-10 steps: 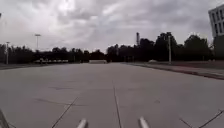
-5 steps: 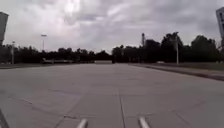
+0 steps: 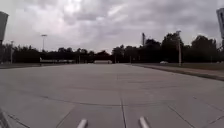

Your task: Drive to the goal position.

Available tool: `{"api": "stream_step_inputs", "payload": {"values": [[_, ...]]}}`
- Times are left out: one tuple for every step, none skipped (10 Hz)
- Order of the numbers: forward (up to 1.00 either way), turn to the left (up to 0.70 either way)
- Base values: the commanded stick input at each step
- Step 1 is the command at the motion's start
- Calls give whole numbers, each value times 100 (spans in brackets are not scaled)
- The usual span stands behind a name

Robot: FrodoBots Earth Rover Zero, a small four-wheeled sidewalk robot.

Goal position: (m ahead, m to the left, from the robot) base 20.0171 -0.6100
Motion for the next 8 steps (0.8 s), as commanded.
{"api": "stream_step_inputs", "payload": {"values": [[70, 0], [70, 0], [70, 0], [70, 0], [70, 0], [70, 0], [70, 0], [70, 0]]}}
